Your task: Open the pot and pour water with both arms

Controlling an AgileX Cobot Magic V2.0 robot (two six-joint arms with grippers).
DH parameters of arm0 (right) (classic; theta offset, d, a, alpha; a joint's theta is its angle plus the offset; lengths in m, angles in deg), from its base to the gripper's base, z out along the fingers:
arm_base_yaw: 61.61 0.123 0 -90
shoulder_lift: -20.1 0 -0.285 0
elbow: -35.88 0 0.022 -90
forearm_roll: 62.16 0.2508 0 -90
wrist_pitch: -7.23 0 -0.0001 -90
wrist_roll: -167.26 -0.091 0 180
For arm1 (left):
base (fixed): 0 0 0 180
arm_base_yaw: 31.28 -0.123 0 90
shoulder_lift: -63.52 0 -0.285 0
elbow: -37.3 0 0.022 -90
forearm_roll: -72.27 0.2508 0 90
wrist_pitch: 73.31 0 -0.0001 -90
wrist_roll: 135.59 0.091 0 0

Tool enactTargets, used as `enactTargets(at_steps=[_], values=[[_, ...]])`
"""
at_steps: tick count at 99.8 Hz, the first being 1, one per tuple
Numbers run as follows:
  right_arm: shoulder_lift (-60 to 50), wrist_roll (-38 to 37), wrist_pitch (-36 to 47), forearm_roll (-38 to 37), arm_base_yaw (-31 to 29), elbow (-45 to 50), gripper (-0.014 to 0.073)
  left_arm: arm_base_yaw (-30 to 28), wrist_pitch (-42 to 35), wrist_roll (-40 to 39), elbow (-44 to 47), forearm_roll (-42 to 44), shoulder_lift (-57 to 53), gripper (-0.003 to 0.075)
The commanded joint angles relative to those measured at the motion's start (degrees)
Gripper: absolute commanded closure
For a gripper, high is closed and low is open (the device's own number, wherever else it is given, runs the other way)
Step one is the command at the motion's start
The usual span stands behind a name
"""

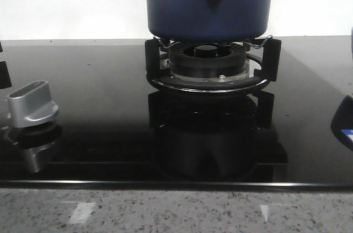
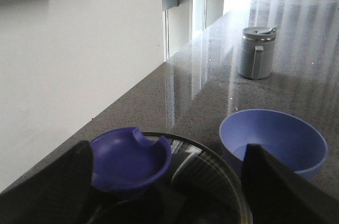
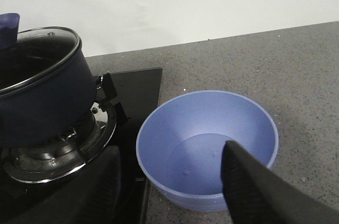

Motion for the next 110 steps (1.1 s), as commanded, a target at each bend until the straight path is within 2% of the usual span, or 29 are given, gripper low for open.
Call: enactTargets(at_steps=[1,33,66,110], values=[[1.35,0.84,4.33,0.59,0.05,-1.59,0.0212,-0.26,2.74,1.28,-2.08,-2.67,-0.89,0.0205],[1.35,0.84,4.41,0.93,0.05,-1.13,0.0212,-0.26,2.88,2.47,-2.34,-7.36,2.76,0.0205],[1.35,0.84,4.41,0.93,0.05,-1.13,0.0212,1.77,2.1,3.18,-5.74,-7.74,5.98,0.0205],[1.35,0.84,4.41,0.93,0.05,-1.13,0.0212,2.56,-2.19,3.18,-7.65,-10.62,8.74,0.0205]])
